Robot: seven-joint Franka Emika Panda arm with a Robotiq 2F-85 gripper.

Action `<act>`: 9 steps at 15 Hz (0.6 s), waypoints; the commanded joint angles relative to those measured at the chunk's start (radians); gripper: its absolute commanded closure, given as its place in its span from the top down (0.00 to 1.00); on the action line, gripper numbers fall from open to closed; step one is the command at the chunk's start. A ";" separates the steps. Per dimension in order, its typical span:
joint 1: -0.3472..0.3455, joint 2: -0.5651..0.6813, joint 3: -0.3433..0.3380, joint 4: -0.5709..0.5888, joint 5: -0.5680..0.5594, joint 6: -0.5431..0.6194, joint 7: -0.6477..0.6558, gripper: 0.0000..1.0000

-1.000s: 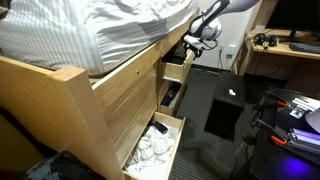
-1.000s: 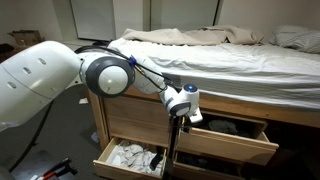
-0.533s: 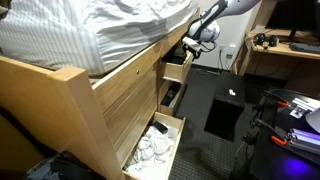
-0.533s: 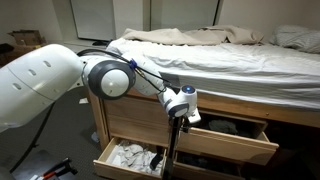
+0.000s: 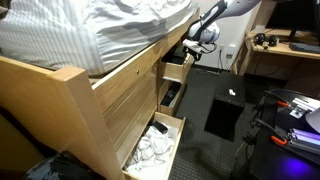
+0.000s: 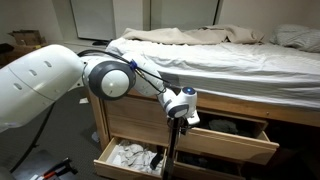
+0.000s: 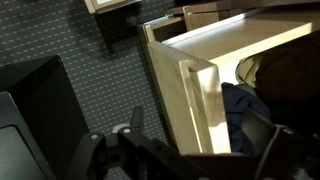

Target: Close the top left drawer and open the top right drawer

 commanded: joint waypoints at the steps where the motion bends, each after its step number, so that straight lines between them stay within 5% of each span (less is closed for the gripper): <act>1: 0.026 0.056 -0.034 0.061 0.003 -0.030 0.030 1.00; 9: 0.024 0.080 -0.024 0.063 0.009 -0.001 0.019 1.00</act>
